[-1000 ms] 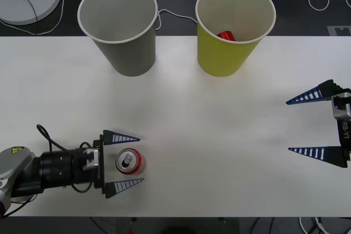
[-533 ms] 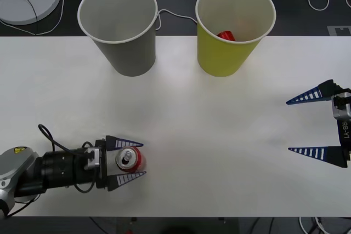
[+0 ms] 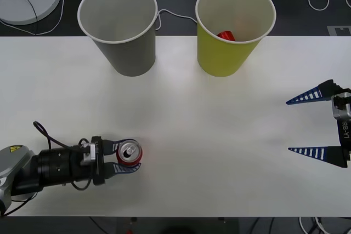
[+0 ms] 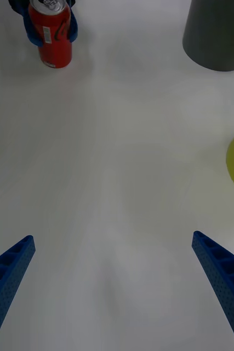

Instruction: Put the can into the green bin and the plastic bottle into the gray bin

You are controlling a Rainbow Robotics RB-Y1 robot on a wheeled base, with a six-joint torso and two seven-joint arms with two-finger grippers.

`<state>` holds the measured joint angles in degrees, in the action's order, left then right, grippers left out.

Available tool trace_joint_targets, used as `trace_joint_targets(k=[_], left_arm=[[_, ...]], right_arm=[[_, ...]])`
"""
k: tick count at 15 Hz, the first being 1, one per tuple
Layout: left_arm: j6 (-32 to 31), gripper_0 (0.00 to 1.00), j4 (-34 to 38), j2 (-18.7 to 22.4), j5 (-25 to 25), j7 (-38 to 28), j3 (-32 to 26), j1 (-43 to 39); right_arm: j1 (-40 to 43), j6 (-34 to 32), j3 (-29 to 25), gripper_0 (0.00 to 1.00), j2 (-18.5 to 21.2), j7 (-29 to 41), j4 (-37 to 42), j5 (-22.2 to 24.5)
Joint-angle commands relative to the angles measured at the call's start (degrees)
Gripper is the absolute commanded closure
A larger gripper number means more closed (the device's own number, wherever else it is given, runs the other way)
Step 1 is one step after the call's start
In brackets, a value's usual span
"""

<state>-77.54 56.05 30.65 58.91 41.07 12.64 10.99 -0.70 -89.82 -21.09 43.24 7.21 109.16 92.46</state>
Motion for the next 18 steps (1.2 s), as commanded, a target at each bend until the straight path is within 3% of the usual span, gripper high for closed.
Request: trace_joint_targets(k=[1, 6, 12, 18], left_arm=[[-0.15, 1.00, 2.75, 2.66, 1.04, -4.95, -0.42, 0.00], [-2.70, 1.00, 10.57, 6.53, 11.58, -19.97, -8.86, 0.00], [-4.72, 1.00, 23.58, 7.49, 26.08, -40.28, -20.02, 0.00], [-6.30, 1.00, 38.69, 13.12, 31.89, -58.21, -21.25, 0.17]], right_arm=[[0.00, 0.00, 0.00, 0.00, 0.00, 0.00, 0.00, 0.00], [0.00, 0.00, 0.00, 0.00, 0.00, 0.00, 0.00, 0.00], [0.00, 0.00, 0.00, 0.00, 0.00, 0.00, 0.00, 0.00], [0.00, 0.00, 0.00, 0.00, 0.00, 0.00, 0.00, 0.00]])
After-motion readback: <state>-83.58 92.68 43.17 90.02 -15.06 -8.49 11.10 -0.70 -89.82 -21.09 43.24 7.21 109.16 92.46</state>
